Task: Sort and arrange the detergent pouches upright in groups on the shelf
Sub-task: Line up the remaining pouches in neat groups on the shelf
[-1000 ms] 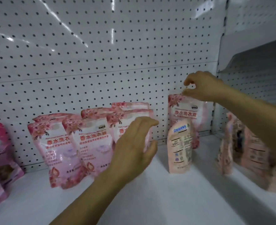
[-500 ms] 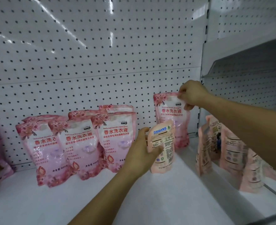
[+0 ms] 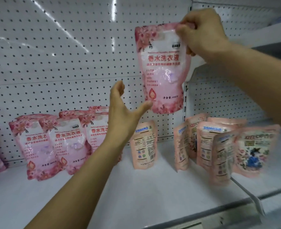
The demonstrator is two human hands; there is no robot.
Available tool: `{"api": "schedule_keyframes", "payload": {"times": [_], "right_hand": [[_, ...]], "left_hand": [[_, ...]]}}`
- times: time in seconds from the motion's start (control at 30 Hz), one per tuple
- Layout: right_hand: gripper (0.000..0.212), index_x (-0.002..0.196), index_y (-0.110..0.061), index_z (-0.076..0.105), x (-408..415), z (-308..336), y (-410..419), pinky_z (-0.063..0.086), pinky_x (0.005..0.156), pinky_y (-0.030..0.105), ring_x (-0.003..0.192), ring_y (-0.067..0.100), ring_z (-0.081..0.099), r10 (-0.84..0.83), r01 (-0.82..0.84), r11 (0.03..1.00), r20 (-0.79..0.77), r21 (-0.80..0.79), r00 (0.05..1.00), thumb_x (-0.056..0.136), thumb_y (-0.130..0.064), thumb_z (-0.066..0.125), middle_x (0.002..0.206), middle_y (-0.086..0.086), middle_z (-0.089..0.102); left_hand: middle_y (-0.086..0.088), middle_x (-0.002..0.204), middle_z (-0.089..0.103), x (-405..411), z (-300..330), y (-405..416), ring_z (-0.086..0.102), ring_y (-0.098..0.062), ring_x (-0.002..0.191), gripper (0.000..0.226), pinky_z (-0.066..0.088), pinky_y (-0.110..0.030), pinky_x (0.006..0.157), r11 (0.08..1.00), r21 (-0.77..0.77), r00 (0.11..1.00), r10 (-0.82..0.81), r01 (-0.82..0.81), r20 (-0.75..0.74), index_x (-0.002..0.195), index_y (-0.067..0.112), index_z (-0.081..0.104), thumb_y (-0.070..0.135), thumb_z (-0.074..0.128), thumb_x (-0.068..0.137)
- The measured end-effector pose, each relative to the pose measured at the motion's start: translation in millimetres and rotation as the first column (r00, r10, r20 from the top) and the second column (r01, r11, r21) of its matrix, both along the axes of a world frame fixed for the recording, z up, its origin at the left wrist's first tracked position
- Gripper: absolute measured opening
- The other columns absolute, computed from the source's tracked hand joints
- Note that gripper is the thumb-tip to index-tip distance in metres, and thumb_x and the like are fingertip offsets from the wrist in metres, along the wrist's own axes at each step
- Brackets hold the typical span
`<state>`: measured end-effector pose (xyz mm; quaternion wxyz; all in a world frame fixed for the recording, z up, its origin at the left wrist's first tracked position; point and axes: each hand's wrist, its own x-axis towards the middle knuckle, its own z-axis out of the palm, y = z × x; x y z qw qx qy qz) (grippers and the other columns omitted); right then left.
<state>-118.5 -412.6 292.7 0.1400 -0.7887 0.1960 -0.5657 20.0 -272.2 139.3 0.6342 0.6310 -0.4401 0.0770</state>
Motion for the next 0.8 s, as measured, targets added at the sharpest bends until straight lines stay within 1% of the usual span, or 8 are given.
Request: {"api": "schedule_keyframes", "payload": {"times": [0.1, 0.2, 0.3, 0.5, 0.6, 0.67, 0.7, 0.8], "right_hand": [[0.021, 0.103, -0.009, 0.067, -16, -5, 27, 0.048, 0.045, 0.016, 0.057, 0.011, 0.057, 0.075, -0.077, 0.997, -0.093, -0.013, 0.993, 0.097, -0.026, 0.056, 0.078, 0.002, 0.062], [0.016, 0.096, -0.012, 0.069, -28, -17, 46, 0.046, 0.042, 0.018, 0.05, 0.007, 0.054, 0.152, -0.151, 0.988, -0.156, 0.021, 0.976, 0.095, -0.024, 0.059, 0.072, 0.001, 0.062], [0.013, 0.087, -0.013, 0.07, -30, -36, 63, 0.043, 0.039, 0.018, 0.04, 0.001, 0.052, 0.248, -0.235, 0.968, -0.184, 0.092, 0.951, 0.093, -0.022, 0.062, 0.066, 0.0, 0.062], [0.014, 0.083, -0.016, 0.074, 9, -94, 96, 0.048, 0.051, 0.017, 0.054, 0.0, 0.057, 0.354, -0.34, 0.935, -0.239, 0.1, 0.904, 0.088, -0.025, 0.065, 0.068, -0.005, 0.067], [0.016, 0.081, -0.013, 0.074, 45, -118, 111, 0.057, 0.062, 0.029, 0.063, 0.014, 0.063, 0.453, -0.425, 0.89, -0.233, 0.164, 0.86, 0.087, -0.025, 0.066, 0.069, -0.001, 0.068], [0.017, 0.081, -0.01, 0.073, 73, -130, 124, 0.058, 0.063, 0.037, 0.067, 0.024, 0.066, 0.51, -0.473, 0.859, -0.23, 0.197, 0.829, 0.087, -0.025, 0.066, 0.072, 0.006, 0.069], [0.017, 0.081, -0.009, 0.072, 88, -135, 131, 0.057, 0.06, 0.037, 0.064, 0.024, 0.066, 0.533, -0.491, 0.844, -0.23, 0.216, 0.814, 0.088, -0.024, 0.066, 0.074, 0.008, 0.069], [0.017, 0.079, -0.011, 0.071, 136, -151, 150, 0.048, 0.054, 0.026, 0.046, -0.001, 0.053, 0.57, -0.519, 0.819, -0.24, 0.244, 0.786, 0.089, -0.022, 0.065, 0.067, -0.001, 0.067]], "left_hand": [[0.004, 0.146, 0.049, -27, 15, 13, 0.052, -0.009, 0.13, 0.108, 0.042, -0.03, 0.104, 0.989, -0.023, 0.985, -0.147, 0.146, -0.091, 0.15, 0.027, 0.025, 0.05, 0.085, 0.063], [-0.001, 0.111, 0.074, -46, 7, 37, 0.074, -0.016, 0.094, 0.072, 0.059, -0.027, 0.074, 0.919, -0.039, 0.881, -0.388, 0.393, -0.269, 0.129, 0.015, 0.051, 0.036, 0.079, 0.066], [-0.006, 0.103, 0.077, -54, -19, 60, 0.075, -0.025, 0.093, 0.048, 0.061, -0.037, 0.08, 0.874, -0.044, 0.8, -0.463, 0.485, -0.383, 0.112, 0.011, 0.063, 0.027, 0.074, 0.068], [0.0, 0.104, 0.077, -39, -70, 99, 0.075, -0.018, 0.095, 0.044, 0.061, -0.032, 0.08, 0.928, 0.033, 0.819, -0.311, 0.372, -0.483, 0.112, 0.015, 0.068, 0.027, 0.075, 0.071], [0.002, 0.106, 0.077, -8, -86, 127, 0.074, -0.016, 0.097, 0.037, 0.06, -0.025, 0.077, 0.959, 0.055, 0.836, -0.214, 0.279, -0.506, 0.116, 0.015, 0.068, 0.02, 0.074, 0.079], [0.003, 0.107, 0.077, 18, -94, 145, 0.073, -0.015, 0.098, 0.033, 0.06, -0.024, 0.077, 0.976, 0.073, 0.845, -0.14, 0.206, -0.517, 0.116, 0.016, 0.069, 0.015, 0.073, 0.083], [0.003, 0.107, 0.077, 32, -97, 153, 0.073, -0.015, 0.098, 0.032, 0.06, -0.024, 0.078, 0.983, 0.078, 0.845, -0.104, 0.169, -0.524, 0.116, 0.016, 0.069, 0.014, 0.073, 0.084], [0.003, 0.106, 0.077, 76, -106, 176, 0.073, -0.011, 0.095, 0.03, 0.058, -0.024, 0.077, 0.996, 0.083, 0.839, 0.016, 0.035, -0.543, 0.115, 0.016, 0.068, 0.014, 0.073, 0.085]]}}
